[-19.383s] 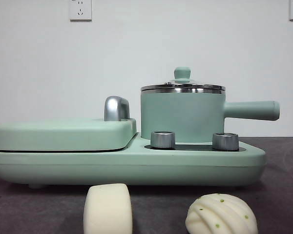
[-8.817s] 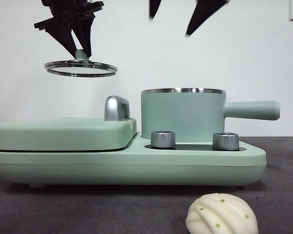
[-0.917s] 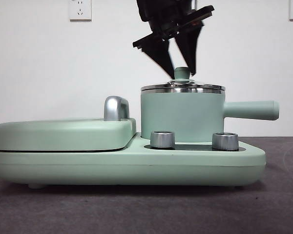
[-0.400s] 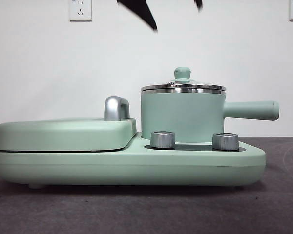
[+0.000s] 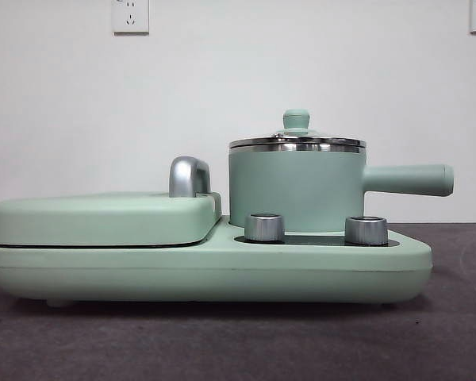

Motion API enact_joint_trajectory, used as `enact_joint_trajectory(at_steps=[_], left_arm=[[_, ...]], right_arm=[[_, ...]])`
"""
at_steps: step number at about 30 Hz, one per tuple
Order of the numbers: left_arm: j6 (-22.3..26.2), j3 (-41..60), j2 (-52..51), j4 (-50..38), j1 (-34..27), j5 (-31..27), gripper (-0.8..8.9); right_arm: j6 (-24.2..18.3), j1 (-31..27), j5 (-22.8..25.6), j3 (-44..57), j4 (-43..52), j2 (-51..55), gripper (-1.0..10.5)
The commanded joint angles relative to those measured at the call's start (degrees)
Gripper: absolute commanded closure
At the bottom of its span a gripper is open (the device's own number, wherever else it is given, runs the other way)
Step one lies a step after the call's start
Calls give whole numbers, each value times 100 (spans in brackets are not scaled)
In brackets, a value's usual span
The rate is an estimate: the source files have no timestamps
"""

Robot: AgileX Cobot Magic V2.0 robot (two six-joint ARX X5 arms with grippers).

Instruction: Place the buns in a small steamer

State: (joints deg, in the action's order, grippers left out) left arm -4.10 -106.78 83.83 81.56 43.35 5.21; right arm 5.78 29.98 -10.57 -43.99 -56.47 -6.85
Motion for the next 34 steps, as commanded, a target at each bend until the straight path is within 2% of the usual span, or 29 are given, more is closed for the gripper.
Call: enact_joint_trajectory(at_steps=[1,8,11,16,19,20,21,22,23,24,25,26,27,34], left_arm=[[-15,951,-710,42,-61,-35,263],[-190,3403,-2957,-1351,-114,-35,263],[-457,4280,-3858,-1976,-114,-35,263],[-1040,5370,-5029,-2946,-125,-59,262],[-1196,5676,-5440,-3132,-127,-81,280],[-1235,5716,-5515,-3112,-129,-92,348],[-1270,5724,-5563,-3073,-129,-101,457],[-1285,5724,-5602,-3023,-129,-122,609],[-1290,5724,-5626,-2999,-129,-125,827],[-1300,5724,-5630,-3008,-129,-136,789],[-1283,5724,-5633,-3023,-129,-140,800],[-1259,5724,-5630,-3036,-129,-140,807],[-1246,5724,-5624,-3045,-129,-140,807],[-1311,5722,-5624,-3093,-129,-140,806]], right_arm=[[-48,37,-17,-26,114,-4,568],[-44,37,-109,-26,214,-4,568],[-46,37,-302,-26,310,-4,568],[-31,37,-643,-28,487,-4,568],[195,37,-658,-28,610,-4,568],[240,37,-654,-28,686,-4,568],[243,37,-651,-28,743,-4,568],[247,37,-654,-28,785,-4,568],[299,37,-656,-28,798,-4,570],[363,37,-656,-28,798,-4,623],[417,37,-654,-28,796,-4,765],[402,37,-660,-28,793,-4,968],[385,37,-649,-28,828,-4,916],[385,31,-575,-28,946,-4,930]])
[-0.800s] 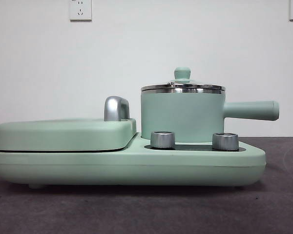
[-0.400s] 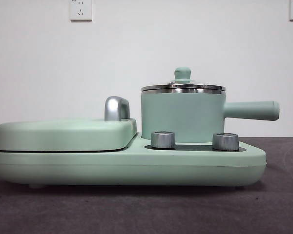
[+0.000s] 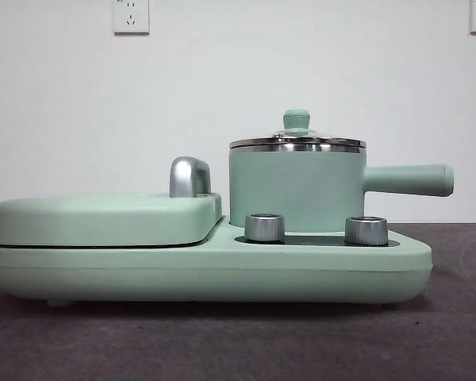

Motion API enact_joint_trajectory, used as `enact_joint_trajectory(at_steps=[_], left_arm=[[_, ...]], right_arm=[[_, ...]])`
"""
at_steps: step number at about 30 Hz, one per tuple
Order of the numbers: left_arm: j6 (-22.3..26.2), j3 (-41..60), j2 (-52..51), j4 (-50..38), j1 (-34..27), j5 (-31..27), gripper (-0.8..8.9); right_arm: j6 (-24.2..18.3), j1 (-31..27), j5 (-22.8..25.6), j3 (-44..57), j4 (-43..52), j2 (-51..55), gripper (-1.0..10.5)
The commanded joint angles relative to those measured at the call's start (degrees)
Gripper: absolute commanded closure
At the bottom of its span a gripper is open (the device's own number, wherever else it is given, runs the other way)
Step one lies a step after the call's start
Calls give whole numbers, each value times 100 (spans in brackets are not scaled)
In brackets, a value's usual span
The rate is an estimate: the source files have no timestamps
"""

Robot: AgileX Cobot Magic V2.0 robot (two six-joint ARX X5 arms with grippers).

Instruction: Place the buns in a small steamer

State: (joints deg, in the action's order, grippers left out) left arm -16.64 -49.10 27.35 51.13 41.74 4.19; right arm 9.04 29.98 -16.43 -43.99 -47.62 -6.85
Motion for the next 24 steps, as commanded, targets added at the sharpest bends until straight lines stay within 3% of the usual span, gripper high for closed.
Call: enact_joint_trajectory(at_steps=[1,15,18,21,24], left_arm=[[-57,-46,20,-50,33,-37,806],[-57,22,-153,-111,-149,-35,806],[26,249,-249,-367,-625,-35,806],[437,846,-487,-1172,-1373,-35,806],[459,1690,-892,-2179,-2144,-35,806]], right_arm=[[61,31,11,-28,70,-4,930],[59,31,11,-31,192,-4,930],[59,31,9,-31,195,-4,930],[59,31,9,-31,195,-4,930],[61,31,9,-31,195,-4,930]])
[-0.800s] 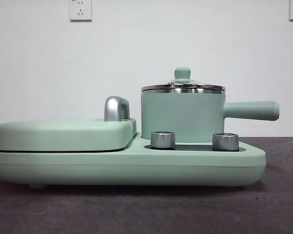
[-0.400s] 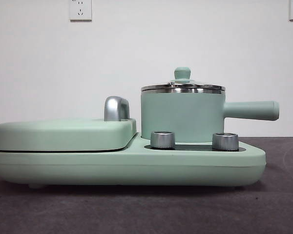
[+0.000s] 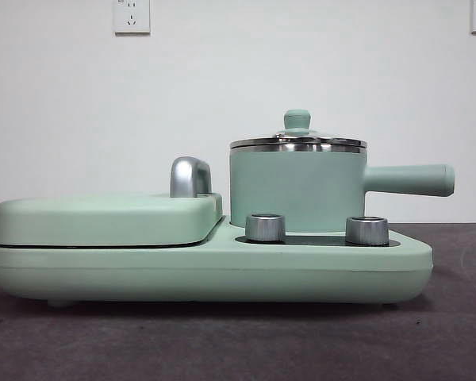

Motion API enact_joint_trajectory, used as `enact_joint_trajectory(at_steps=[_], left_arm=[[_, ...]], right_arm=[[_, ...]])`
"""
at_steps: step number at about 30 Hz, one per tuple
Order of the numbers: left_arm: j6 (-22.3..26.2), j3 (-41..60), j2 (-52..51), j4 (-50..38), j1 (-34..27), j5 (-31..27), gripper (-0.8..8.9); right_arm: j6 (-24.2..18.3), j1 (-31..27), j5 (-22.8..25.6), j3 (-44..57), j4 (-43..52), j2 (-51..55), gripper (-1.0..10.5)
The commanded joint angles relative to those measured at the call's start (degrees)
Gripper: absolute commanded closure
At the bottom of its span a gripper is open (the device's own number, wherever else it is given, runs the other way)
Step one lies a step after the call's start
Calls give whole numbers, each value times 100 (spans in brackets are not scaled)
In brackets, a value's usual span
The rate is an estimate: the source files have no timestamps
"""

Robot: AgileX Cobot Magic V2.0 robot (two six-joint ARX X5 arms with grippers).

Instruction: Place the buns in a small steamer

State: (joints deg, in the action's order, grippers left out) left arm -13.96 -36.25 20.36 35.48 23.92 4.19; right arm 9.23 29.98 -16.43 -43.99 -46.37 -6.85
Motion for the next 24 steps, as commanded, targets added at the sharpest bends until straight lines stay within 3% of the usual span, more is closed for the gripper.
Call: enact_joint_trajectory(at_steps=[1,10,17,24], left_arm=[[190,688,-341,-901,-588,-35,806],[369,2761,-1401,-2452,-1786,-37,806],[498,3388,-1604,-2710,-1882,-568,806],[726,3552,-1759,-2592,-1882,-616,806]], right_arm=[[39,31,11,-31,70,-4,930],[39,33,9,-31,70,-4,930],[39,31,9,-31,70,-4,930],[42,31,9,-31,72,-4,930]])
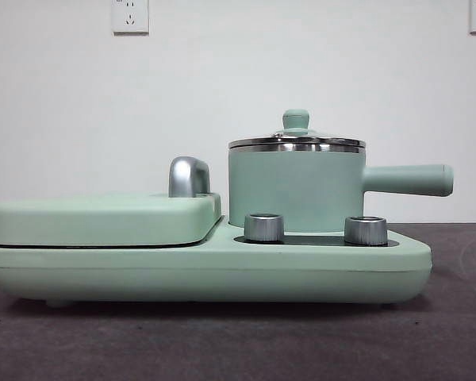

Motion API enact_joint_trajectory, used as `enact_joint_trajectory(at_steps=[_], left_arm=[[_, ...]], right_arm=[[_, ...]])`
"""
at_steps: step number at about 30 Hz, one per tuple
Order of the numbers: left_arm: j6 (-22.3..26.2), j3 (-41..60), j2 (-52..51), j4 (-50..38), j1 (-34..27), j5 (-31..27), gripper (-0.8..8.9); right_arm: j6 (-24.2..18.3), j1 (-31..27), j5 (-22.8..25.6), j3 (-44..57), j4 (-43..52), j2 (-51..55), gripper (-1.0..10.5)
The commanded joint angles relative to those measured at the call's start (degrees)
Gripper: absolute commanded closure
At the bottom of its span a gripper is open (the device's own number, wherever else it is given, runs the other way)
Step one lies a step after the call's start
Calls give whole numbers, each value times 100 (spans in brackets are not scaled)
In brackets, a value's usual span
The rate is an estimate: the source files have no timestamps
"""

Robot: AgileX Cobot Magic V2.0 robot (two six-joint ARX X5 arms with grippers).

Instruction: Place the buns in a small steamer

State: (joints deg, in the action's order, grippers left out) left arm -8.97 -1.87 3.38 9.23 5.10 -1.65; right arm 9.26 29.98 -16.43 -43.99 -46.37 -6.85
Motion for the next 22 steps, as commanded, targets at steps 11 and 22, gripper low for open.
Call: enact_joint_trajectory(at_steps=[11,22], left_arm=[[883,114,-319,153,0,-33,806],[876,114,-319,153,0,-33,806]], right_arm=[[39,31,9,-31,72,-4,930],[37,31,7,-31,72,-4,930]])
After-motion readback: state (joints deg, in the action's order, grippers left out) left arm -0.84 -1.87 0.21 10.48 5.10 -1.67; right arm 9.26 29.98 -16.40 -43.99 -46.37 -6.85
